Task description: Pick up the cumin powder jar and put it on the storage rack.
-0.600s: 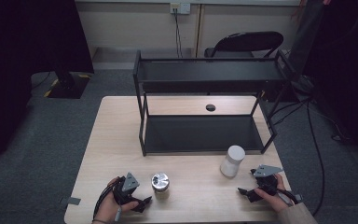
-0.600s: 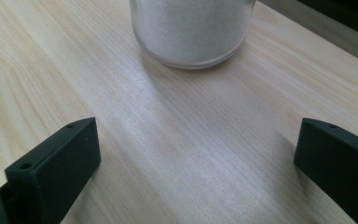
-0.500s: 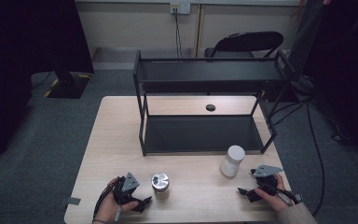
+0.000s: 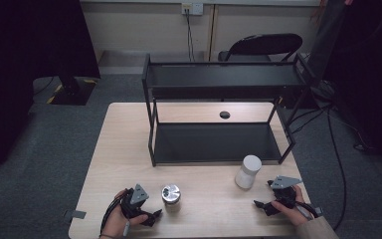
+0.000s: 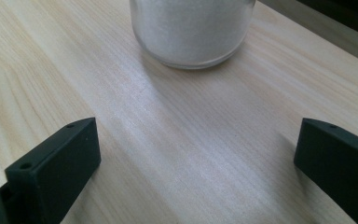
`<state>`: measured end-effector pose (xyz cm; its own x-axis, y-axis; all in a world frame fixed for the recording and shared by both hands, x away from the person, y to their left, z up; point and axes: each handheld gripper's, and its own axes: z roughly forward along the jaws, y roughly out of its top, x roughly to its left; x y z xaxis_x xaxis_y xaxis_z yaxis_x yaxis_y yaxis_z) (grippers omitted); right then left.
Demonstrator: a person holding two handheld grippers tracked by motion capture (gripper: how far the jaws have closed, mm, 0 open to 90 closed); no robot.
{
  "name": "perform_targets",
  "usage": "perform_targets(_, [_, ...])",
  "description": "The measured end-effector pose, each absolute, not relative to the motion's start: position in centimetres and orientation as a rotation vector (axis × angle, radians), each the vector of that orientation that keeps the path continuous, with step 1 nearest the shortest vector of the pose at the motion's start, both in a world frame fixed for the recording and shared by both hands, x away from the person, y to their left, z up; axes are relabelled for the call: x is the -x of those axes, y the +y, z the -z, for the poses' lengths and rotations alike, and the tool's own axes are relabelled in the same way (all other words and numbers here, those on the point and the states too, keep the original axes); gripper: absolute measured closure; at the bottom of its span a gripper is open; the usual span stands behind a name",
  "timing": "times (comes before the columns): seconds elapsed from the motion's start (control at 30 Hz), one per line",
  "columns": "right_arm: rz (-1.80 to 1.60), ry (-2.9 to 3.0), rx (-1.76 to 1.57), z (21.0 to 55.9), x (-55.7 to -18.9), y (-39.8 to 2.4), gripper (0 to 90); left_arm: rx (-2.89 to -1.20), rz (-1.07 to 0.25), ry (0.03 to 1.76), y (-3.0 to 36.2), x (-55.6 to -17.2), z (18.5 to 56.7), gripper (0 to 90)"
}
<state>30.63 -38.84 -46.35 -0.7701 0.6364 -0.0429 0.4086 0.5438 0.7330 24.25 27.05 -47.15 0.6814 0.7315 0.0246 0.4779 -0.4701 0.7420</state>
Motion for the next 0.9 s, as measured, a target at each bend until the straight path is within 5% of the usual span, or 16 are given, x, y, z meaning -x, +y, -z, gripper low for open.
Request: perform_targets(0.9, [-1.061,2.480,-0.866,46.3,-30.6,-38.8,0.0,-2.119,-0.316,0.808,26.6,-25.2,45.7,1.1])
